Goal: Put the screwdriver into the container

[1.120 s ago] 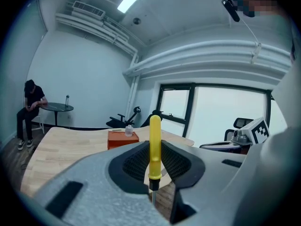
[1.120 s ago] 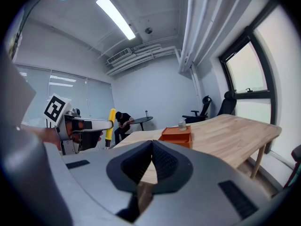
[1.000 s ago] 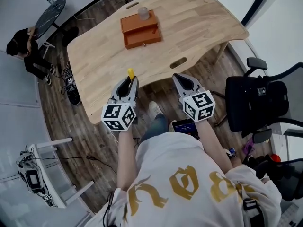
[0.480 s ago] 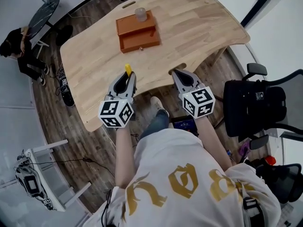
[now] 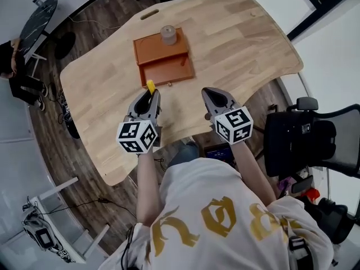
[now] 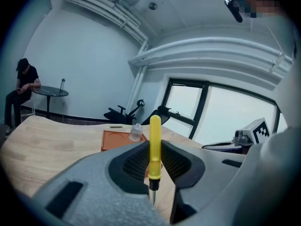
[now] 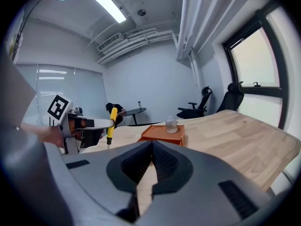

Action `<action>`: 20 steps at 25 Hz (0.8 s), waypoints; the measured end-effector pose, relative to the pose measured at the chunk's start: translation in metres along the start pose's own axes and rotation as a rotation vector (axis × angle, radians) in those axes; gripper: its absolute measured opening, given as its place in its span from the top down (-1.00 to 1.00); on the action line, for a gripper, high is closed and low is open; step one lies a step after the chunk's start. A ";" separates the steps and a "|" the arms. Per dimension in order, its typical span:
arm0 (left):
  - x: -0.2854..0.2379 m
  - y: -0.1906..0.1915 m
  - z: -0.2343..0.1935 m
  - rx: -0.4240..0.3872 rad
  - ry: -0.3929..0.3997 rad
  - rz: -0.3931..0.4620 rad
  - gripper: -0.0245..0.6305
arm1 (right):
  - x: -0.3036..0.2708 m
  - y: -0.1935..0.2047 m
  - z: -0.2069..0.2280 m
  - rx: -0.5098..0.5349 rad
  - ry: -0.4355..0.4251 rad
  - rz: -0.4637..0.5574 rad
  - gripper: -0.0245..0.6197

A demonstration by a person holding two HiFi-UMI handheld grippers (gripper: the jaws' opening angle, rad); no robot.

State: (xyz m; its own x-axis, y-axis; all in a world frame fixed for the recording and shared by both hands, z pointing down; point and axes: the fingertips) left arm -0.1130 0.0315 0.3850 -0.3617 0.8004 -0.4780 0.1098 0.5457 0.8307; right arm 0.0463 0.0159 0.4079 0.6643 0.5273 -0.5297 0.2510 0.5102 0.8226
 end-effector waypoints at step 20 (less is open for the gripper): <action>-0.079 -0.026 -0.082 0.010 0.057 -0.090 0.69 | -0.091 -0.029 0.030 -0.051 0.040 -0.064 0.89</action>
State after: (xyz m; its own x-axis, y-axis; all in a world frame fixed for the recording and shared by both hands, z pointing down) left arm -0.1628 -0.0667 0.4242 -0.4222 0.7329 -0.5334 0.0835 0.6174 0.7822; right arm -0.0004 -0.0677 0.4382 0.6195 0.5184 -0.5894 0.2548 0.5774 0.7757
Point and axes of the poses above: the fingertips, and each gripper's own axes: x backward along the fingers, z to its right, y out of its underside, and after that the axes turned 11 degrees about -z, right-handed
